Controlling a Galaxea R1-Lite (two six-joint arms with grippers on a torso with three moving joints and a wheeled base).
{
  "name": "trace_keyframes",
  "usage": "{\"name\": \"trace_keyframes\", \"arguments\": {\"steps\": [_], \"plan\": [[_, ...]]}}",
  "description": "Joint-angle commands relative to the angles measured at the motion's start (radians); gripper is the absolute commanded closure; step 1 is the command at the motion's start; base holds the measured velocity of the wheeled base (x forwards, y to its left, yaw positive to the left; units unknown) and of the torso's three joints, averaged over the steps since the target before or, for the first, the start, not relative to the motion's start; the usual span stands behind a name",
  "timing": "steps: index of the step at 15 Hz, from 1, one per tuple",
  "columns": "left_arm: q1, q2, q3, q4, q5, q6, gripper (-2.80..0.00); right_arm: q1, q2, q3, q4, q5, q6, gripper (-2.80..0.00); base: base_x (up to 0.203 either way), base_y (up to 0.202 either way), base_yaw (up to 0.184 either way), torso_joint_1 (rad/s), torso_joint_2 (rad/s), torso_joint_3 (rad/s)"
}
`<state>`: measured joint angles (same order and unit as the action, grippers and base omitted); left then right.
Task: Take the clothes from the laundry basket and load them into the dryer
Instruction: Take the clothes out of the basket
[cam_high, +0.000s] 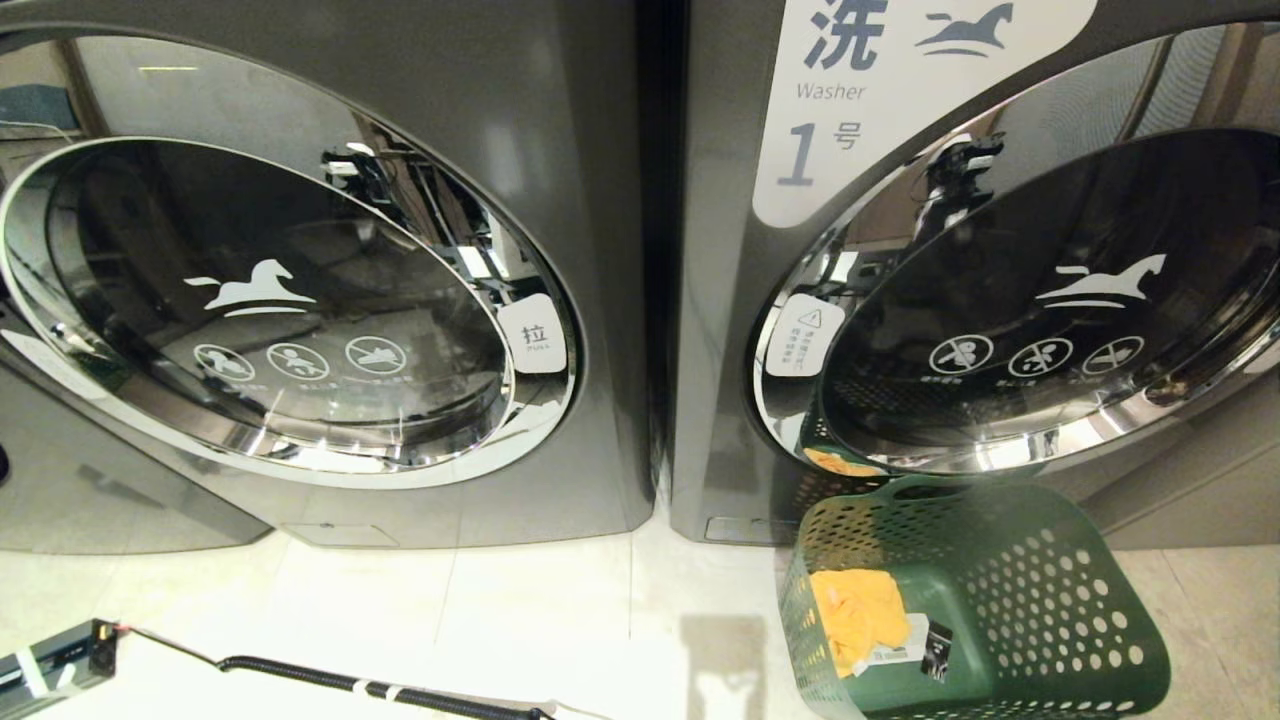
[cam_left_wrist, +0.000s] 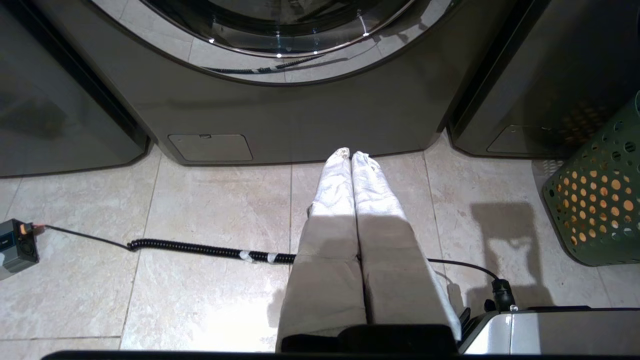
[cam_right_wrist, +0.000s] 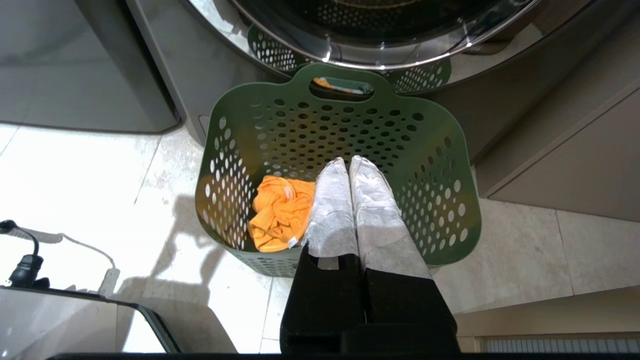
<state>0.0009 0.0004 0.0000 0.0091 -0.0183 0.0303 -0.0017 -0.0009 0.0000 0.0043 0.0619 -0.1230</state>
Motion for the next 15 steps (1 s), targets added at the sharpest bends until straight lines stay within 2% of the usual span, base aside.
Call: {"name": "trace_keyframes", "arguments": {"steps": [1, 12, 15], "plan": [[0.001, 0.001, 0.001, 0.0, 0.0, 0.0, 0.0, 0.0, 0.001, 0.0, 0.0, 0.001, -0.003, 0.0, 0.0, 0.0, 0.0, -0.002, 0.01, -0.207], [0.001, 0.001, 0.002, 0.0, 0.0, 0.0, 0.0, 0.0, 0.001, 0.0, -0.001, -0.001, -0.009, 0.0, 0.0, 0.0, 0.0, 0.002, 0.0, -0.197], [0.001, 0.0, 0.002, 0.001, 0.0, 0.002, 0.0, 0.0, 0.014, -0.005, 0.01, 0.0, -0.021, 0.0, 0.0, 0.0, 0.0, -0.001, 0.0, -0.072]]}}
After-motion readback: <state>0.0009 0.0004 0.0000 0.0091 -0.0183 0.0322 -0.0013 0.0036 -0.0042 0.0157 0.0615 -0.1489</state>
